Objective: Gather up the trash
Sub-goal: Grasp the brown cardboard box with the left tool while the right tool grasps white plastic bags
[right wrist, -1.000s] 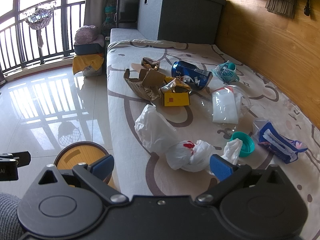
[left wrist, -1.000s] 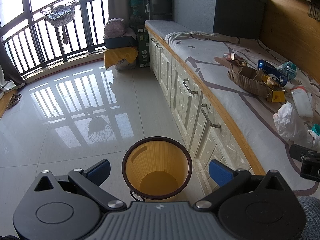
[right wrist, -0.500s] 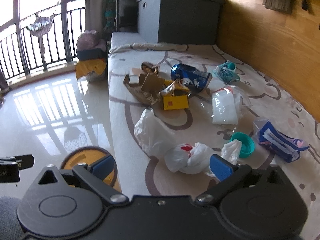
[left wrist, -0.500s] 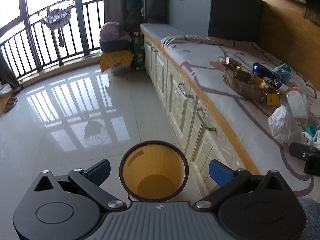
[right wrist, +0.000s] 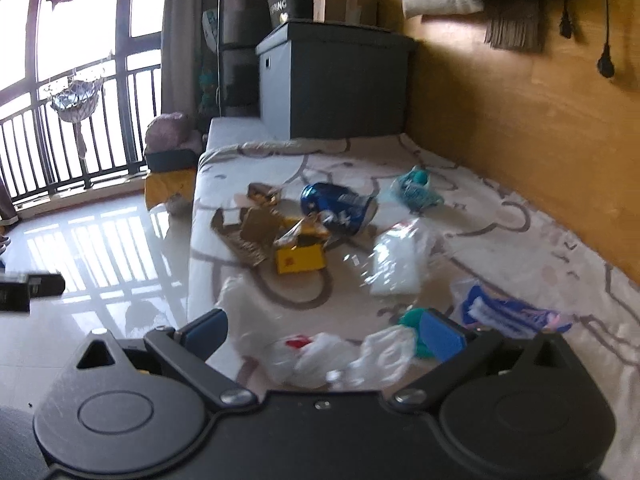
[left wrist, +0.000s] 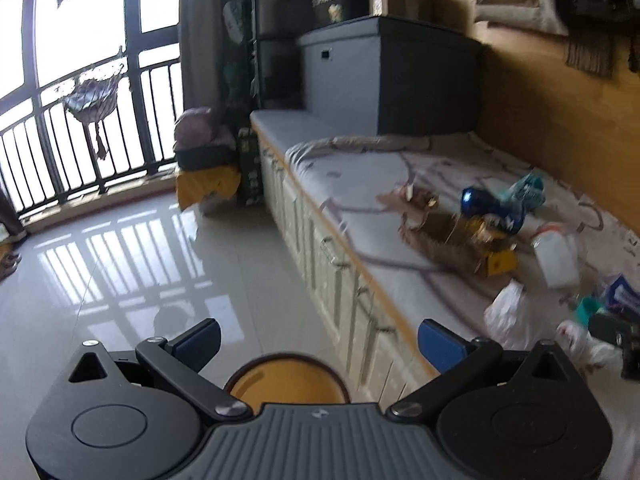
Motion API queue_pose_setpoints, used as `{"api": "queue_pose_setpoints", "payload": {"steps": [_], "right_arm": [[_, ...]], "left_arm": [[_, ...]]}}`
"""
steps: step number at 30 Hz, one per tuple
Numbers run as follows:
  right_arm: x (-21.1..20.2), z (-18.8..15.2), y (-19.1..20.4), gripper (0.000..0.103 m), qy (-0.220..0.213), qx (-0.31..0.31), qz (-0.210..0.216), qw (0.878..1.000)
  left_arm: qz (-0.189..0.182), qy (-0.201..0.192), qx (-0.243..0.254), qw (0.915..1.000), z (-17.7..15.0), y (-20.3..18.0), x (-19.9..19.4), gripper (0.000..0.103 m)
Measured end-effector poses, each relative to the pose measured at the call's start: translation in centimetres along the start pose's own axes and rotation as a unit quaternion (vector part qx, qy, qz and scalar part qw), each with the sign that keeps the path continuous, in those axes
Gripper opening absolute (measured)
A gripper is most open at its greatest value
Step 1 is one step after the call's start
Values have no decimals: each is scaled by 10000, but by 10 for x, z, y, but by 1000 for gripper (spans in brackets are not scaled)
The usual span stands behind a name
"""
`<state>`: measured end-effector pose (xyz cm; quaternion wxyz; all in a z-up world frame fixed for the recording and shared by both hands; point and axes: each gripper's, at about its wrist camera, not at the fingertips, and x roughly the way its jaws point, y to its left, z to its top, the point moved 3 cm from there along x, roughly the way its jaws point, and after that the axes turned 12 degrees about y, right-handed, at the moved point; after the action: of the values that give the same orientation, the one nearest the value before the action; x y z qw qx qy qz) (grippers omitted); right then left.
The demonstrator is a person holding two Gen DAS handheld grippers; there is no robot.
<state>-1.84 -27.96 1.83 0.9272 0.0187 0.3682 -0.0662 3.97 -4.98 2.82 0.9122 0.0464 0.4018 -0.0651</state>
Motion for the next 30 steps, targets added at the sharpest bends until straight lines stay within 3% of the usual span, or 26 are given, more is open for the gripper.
{"api": "queue_pose_setpoints", "payload": {"steps": [7,14,25,30], "right_arm": [[2,-6,-24,103,-161,-232,164,9995],[15,-16,-41,103,-215,-275,144,9993],[37,-24,-46,103,-191,-891,294,9954],[40,-23,-38,103,-93,-1361,603,9888]], "left_arm": [[-229,-229,269,9991,35,-39,15,103],[-191,-207,389,9988,61,-76,48,103],[-446,340,34,9984,85,-108,117,103],[-806,570,-344,9945,92,-111,147,103]]}}
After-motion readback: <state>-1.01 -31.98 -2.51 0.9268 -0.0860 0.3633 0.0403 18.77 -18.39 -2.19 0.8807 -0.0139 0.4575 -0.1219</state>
